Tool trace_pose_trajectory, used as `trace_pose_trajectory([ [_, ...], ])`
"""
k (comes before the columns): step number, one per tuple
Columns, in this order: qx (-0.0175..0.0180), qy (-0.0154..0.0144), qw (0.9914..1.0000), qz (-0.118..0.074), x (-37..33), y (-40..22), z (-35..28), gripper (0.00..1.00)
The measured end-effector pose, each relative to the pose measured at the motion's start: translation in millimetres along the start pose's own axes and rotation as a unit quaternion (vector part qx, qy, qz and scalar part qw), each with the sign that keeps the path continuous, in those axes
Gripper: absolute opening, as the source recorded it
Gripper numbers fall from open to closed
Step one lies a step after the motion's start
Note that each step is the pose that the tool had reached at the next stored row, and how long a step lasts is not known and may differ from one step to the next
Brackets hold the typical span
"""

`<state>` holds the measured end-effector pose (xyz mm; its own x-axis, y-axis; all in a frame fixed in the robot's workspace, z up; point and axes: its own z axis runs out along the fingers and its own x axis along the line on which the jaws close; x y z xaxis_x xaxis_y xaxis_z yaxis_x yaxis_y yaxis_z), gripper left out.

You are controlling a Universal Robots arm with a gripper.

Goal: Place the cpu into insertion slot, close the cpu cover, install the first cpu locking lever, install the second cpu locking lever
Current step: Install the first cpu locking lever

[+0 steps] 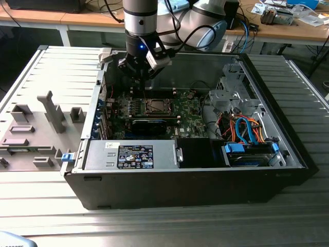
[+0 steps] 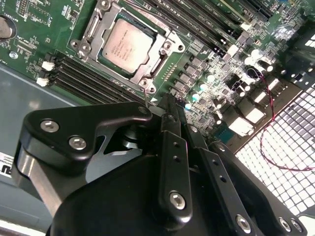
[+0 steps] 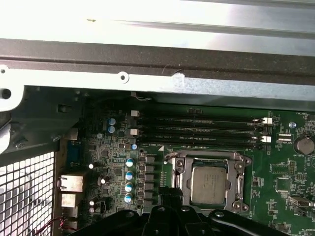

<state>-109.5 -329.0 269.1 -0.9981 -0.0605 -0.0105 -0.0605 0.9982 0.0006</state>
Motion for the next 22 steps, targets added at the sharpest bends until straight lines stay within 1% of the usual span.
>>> trace_pose_trajectory([
  [11,0.0000,0.0000,1.00000,0.000,7.1,0.4,0.4,0.11],
  [18,0.0000,0.0000,1.00000,0.000,14.0,0.8,0.7,0.11],
  [20,-0.0004,0.0000,1.00000,0.000,14.3,2.7,1.2,0.11],
  [22,-0.0017,-0.0001,1.00000,0.000,14.2,4.7,1.7,0.11],
])
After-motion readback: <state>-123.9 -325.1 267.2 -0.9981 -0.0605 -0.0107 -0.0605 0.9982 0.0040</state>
